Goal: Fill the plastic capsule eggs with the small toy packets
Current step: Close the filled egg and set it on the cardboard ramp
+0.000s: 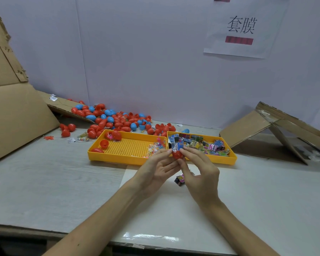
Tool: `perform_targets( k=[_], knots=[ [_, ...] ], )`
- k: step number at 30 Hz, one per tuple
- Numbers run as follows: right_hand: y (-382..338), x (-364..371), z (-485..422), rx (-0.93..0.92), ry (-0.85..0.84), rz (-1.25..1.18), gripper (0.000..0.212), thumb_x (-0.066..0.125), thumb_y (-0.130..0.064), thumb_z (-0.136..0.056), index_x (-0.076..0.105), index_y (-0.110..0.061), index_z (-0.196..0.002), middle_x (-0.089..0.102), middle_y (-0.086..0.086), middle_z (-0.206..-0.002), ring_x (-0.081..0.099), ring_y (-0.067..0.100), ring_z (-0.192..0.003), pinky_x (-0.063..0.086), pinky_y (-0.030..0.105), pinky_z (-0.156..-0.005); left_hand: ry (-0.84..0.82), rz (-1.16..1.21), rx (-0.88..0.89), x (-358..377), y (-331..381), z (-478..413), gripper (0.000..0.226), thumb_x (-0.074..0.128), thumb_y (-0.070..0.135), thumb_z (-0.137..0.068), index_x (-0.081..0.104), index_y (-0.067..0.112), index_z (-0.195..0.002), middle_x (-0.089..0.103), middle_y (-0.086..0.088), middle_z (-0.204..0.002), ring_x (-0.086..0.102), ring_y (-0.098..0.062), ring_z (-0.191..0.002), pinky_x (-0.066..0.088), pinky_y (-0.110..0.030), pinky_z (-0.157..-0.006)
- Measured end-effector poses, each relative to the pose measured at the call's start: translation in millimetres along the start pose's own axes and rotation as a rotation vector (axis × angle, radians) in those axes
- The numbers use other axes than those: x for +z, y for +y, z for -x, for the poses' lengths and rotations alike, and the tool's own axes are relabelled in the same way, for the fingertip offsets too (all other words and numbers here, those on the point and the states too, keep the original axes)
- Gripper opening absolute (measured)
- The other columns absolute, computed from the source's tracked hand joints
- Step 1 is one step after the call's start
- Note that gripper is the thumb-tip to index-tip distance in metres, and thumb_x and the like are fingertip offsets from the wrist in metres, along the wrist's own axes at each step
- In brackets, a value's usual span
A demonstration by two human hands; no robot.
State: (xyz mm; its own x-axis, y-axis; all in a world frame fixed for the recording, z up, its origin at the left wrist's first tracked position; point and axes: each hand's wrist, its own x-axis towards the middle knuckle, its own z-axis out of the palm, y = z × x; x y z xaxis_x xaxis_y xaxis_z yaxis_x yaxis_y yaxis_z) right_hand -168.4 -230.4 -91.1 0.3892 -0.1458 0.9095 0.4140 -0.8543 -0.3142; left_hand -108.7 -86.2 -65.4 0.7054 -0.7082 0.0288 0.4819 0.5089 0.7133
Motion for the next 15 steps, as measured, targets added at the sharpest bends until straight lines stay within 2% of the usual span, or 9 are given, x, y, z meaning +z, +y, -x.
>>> perform_targets(
  k=[6, 12, 15],
  knots=[
    [3.1, -1.1, 0.1, -0.01, 0.007, -0.022, 0.023, 0.077, -0.007, -0.082, 0.075, -0.003, -0.105, 0.072, 0.006, -0.105, 0.064, 0.008, -0.103, 0.048, 0.013, -0.096, 0.012, 0.009, 0.008, -0.5, -1.3, -0.8, 0.034, 0.07, 0.015, -0.089, 0.058, 0.007, -0.119, 0.066, -0.022, -0.129, 0.067, -0.029, -0.117, 0.058, -0.033, -0.092],
    [3.3, -0.9, 0.5, -0.003, 0.011, -0.023, 0.019, 0.077, -0.006, -0.081, 0.076, -0.001, -0.099, 0.072, 0.007, -0.1, 0.065, 0.011, -0.099, 0.05, 0.015, -0.094, 0.015, 0.039, -0.007, -1.7, -1.9, -0.9, 0.04, 0.072, 0.014, -0.087, 0.06, 0.004, -0.124, 0.065, -0.023, -0.131, 0.067, -0.029, -0.118, 0.059, -0.032, -0.091],
    [2.2, -0.8, -0.3, -0.001, -0.001, -0.034, 0.024, 0.075, -0.011, -0.085, 0.074, -0.002, -0.107, 0.072, 0.005, -0.105, 0.064, 0.009, -0.104, 0.047, 0.012, -0.097, 0.028, 0.046, -0.003, -1.4, -1.9, -1.3, 0.04, 0.072, 0.013, -0.086, 0.06, 0.004, -0.124, 0.067, -0.023, -0.127, 0.068, -0.03, -0.117, 0.059, -0.033, -0.09]
  ],
)
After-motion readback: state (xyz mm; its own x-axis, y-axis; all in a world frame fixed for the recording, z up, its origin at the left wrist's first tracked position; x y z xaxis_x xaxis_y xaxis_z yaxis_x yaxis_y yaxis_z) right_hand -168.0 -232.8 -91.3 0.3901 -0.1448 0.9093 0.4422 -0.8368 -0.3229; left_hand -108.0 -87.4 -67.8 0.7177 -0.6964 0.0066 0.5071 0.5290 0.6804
